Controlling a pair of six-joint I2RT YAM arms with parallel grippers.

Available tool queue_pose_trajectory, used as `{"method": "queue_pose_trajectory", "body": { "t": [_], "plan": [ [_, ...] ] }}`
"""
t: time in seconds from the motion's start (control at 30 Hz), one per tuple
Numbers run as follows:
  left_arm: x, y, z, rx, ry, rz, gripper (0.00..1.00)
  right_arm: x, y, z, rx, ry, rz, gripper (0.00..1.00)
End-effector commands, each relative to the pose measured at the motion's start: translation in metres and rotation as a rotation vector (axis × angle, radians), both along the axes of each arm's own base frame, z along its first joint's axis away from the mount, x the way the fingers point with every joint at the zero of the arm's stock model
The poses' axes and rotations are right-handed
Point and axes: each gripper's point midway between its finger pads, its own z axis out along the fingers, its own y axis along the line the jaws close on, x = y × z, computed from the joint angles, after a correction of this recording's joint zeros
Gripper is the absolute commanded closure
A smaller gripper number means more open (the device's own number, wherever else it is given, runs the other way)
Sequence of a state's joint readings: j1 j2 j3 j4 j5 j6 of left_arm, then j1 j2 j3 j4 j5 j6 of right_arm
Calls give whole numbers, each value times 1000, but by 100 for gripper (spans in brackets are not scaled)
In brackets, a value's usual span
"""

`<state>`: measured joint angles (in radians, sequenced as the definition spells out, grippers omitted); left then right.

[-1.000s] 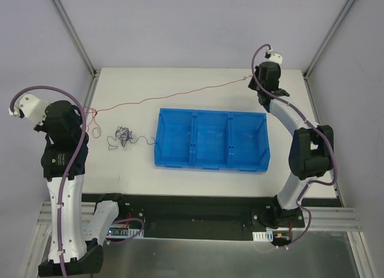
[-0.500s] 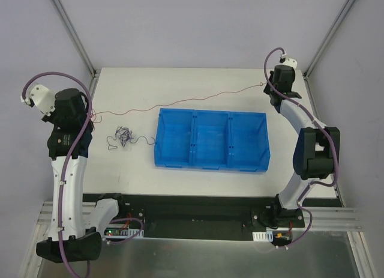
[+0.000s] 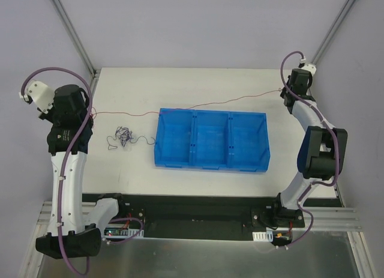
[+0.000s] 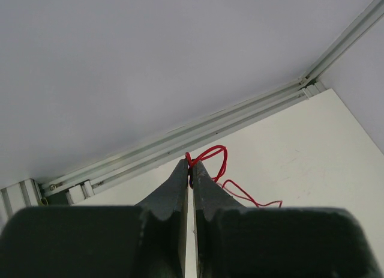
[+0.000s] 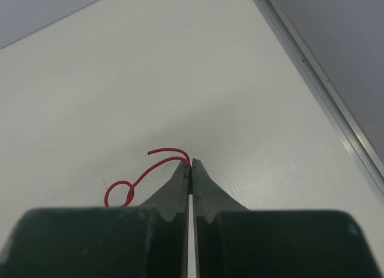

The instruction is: Untangle the cables

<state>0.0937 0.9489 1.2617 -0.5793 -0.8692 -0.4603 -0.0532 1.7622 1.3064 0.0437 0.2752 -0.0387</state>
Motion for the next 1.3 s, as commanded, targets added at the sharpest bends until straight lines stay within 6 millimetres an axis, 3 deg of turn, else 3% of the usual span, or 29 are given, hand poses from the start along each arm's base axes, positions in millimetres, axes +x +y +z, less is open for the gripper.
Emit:
{"method": "queue_pose_trajectory", "body": {
  "t": [0.0, 0.13, 0.23, 0.37, 0.57, 0.67, 0.73, 0.87, 0.97, 1.07, 1.27],
  "plan": [
    [0, 7, 20, 37, -24, 34, 100, -9, -29, 22, -5, -48, -52, 99],
    [7, 7, 18, 37, -4, 18, 100, -15, -49, 19, 6, -37, -89, 99],
    [17, 4, 8, 30, 25, -19, 100, -17, -49, 23, 17, -49, -85, 99],
    [48, -13, -11, 8, 111, -184, 100, -18, -47, 36, -9, -63, -48, 100],
    [87, -52, -50, -138, 153, -421, 100, -13, 0, 85, 26, -172, 143, 99],
    [104, -73, -83, -250, 198, -511, 100, -19, 23, 114, -6, -206, 201, 99],
    [111, -83, -109, -331, 230, -529, 100, -34, 35, 131, -26, -209, 228, 99],
    [120, -104, -149, -475, 271, -575, 100, -70, 58, 198, -28, -329, 284, 99],
    [124, -118, -164, -527, 295, -635, 100, -101, 78, 246, -29, -409, 340, 99],
    [122, -123, -166, -537, 300, -677, 100, -134, 89, 289, -29, -485, 381, 99],
    [111, -127, -147, -524, 239, -702, 100, -191, 89, 342, -52, -588, 402, 99]
  ]
}}
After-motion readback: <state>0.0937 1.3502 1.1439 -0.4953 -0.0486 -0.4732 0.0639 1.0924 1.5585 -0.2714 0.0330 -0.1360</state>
